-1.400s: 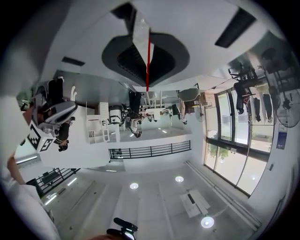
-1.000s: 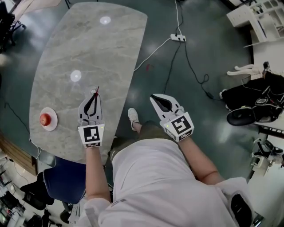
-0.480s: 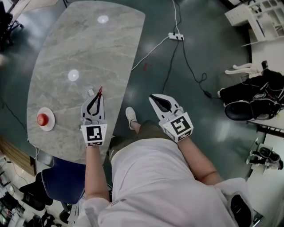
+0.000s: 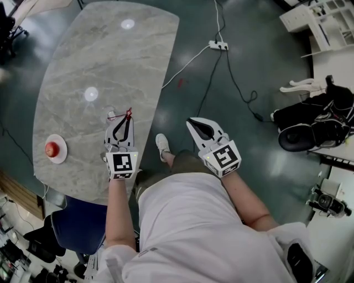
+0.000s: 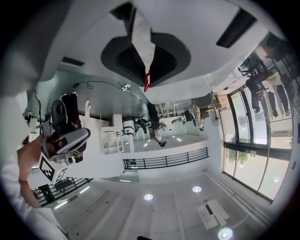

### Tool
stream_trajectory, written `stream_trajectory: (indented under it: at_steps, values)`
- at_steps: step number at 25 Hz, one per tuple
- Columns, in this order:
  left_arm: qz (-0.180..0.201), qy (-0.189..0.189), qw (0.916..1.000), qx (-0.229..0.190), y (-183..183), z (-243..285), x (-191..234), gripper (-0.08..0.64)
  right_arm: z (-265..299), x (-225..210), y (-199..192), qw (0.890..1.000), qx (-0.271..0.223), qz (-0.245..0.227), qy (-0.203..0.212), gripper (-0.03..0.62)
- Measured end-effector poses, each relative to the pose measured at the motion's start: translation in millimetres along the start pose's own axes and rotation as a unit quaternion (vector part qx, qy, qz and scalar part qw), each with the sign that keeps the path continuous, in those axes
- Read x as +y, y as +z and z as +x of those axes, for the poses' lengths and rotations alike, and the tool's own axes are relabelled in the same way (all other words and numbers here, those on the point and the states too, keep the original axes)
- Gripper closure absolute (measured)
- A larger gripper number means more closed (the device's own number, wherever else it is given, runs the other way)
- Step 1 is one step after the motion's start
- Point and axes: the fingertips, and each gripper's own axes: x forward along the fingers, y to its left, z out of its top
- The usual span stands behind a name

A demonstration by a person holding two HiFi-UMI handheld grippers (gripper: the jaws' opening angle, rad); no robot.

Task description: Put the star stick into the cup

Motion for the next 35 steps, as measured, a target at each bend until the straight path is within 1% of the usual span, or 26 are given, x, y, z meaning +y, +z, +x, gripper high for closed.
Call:
stream_trajectory:
  at_steps: [6, 9, 15, 19, 24, 29, 35]
  values:
    - [0.007, -0.005, 0.9999, 0.007, -5, 7, -5, 0.526, 1, 0, -2, 1.0, 0.0, -0.001, 0.0, 0.58]
    - [0.01, 0.003, 0.9999, 0.01, -4, 6, -4, 0.526, -1, -1, -1, 1.0, 0.001, -0.001, -0.002, 0.58]
    - [-0.004, 0.011, 0.9998, 0.016, -4, 9, 1, 0.517, 0, -4, -1, 1.0, 0.001, -0.001, -0.003, 0.58]
    - [-0.021, 0.006, 0.9996, 0.017, -7, 8, 3, 0.5, 1, -4, 0, 1.0, 0.001, -0.001, -0.004, 0.58]
    - [-0.024, 0.004, 0.9996, 0.017, -3, 2, 4, 0.494, 0, -3, 2, 1.0, -0.002, -0.002, -0.002, 0.58]
    - [-0.028, 0.02, 0.9994, 0.007, 13, -15, 12, 0.494, 4, 3, 13, 1.0, -0.013, -0.006, 0.013, 0.58]
    - [-0.047, 0.044, 0.9978, -0.013, 31, -54, 30, 0.494, 18, 30, 32, 0.998, -0.033, -0.022, 0.051, 0.58]
